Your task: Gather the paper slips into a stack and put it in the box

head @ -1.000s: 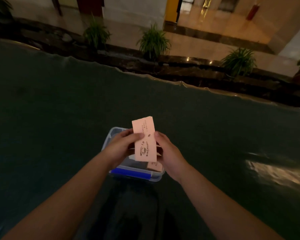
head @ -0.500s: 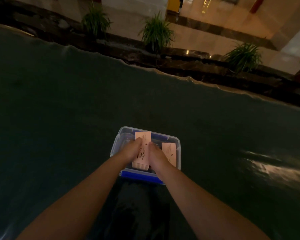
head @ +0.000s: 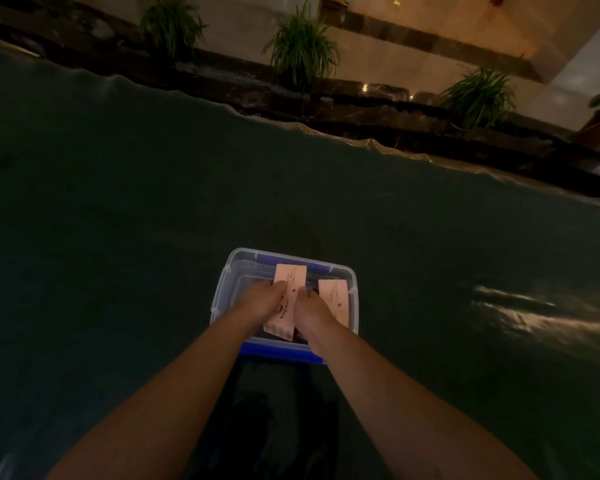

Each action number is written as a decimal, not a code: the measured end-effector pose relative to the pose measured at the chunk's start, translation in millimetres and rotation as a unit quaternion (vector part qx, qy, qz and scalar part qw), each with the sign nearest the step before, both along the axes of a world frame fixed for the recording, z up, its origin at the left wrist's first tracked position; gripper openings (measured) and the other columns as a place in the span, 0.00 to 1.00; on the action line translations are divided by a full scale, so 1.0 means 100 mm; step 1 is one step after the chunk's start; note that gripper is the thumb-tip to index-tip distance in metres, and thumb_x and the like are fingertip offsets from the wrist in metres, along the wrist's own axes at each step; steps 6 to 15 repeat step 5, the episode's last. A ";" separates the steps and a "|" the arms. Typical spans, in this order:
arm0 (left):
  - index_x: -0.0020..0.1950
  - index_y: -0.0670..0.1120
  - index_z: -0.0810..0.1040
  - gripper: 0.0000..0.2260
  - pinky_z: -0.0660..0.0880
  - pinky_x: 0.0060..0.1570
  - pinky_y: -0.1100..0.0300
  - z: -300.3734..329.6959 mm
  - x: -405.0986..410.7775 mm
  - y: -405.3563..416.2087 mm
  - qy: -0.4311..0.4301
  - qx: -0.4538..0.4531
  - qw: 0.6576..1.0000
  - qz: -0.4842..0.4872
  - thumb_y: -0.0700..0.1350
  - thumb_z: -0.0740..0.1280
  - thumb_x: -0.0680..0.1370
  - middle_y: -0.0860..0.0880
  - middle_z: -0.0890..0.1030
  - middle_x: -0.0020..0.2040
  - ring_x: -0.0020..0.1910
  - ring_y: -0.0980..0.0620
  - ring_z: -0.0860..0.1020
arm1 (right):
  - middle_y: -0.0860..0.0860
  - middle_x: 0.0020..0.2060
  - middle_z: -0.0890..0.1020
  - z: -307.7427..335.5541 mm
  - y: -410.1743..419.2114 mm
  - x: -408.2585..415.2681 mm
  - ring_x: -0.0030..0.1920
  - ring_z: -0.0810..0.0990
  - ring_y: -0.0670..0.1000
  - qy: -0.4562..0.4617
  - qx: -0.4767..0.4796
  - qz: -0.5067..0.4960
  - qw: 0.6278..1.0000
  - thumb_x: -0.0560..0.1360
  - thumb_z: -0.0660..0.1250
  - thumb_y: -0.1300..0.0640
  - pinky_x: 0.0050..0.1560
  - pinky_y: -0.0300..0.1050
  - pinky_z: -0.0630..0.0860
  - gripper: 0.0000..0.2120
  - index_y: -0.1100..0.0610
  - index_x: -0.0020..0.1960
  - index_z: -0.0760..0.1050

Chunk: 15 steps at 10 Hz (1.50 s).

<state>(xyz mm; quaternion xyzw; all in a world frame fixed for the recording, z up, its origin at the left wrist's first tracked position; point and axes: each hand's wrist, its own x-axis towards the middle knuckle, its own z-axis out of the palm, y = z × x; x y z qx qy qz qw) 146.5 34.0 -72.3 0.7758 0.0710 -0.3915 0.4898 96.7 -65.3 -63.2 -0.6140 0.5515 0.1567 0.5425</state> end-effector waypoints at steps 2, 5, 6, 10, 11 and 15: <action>0.47 0.56 0.76 0.06 0.74 0.34 0.57 -0.01 -0.01 -0.05 -0.030 0.058 0.998 -0.019 0.53 0.63 0.83 0.49 0.83 0.44 0.41 0.51 0.82 | 0.52 0.44 0.81 0.06 -0.02 -0.05 0.42 0.82 0.51 -0.002 -0.055 0.073 0.996 0.87 0.55 0.47 0.35 0.44 0.74 0.13 0.49 0.52 0.76; 0.53 0.58 0.73 0.01 0.71 0.35 0.62 0.65 -0.28 0.18 -0.157 0.041 0.986 -0.031 0.53 0.64 0.83 0.53 0.79 0.47 0.43 0.58 0.77 | 0.52 0.46 0.83 0.67 -0.18 -0.29 0.45 0.83 0.50 -0.071 -0.045 0.179 0.980 0.86 0.60 0.53 0.42 0.46 0.79 0.08 0.52 0.58 0.77; 0.53 0.58 0.73 0.01 0.71 0.35 0.62 0.65 -0.28 0.18 -0.157 0.041 0.986 -0.031 0.53 0.64 0.83 0.53 0.79 0.47 0.43 0.58 0.77 | 0.52 0.46 0.83 0.67 -0.18 -0.29 0.45 0.83 0.50 -0.071 -0.045 0.179 0.980 0.86 0.60 0.53 0.42 0.46 0.79 0.08 0.52 0.58 0.77; 0.53 0.58 0.73 0.01 0.71 0.35 0.62 0.65 -0.28 0.18 -0.157 0.041 0.986 -0.031 0.53 0.64 0.83 0.53 0.79 0.47 0.43 0.58 0.77 | 0.52 0.46 0.83 0.67 -0.18 -0.29 0.45 0.83 0.50 -0.071 -0.045 0.179 0.980 0.86 0.60 0.53 0.42 0.46 0.79 0.08 0.52 0.58 0.77; 0.53 0.58 0.73 0.01 0.71 0.35 0.62 0.65 -0.28 0.18 -0.157 0.041 0.986 -0.031 0.53 0.64 0.83 0.53 0.79 0.47 0.43 0.58 0.77 | 0.52 0.46 0.83 0.67 -0.18 -0.29 0.45 0.83 0.50 -0.071 -0.045 0.179 0.980 0.86 0.60 0.53 0.42 0.46 0.79 0.08 0.52 0.58 0.77; 0.53 0.58 0.73 0.01 0.71 0.35 0.62 0.65 -0.28 0.18 -0.157 0.041 0.986 -0.031 0.53 0.64 0.83 0.53 0.79 0.47 0.43 0.58 0.77 | 0.52 0.46 0.83 0.67 -0.18 -0.29 0.45 0.83 0.50 -0.071 -0.045 0.179 0.980 0.86 0.60 0.53 0.42 0.46 0.79 0.08 0.52 0.58 0.77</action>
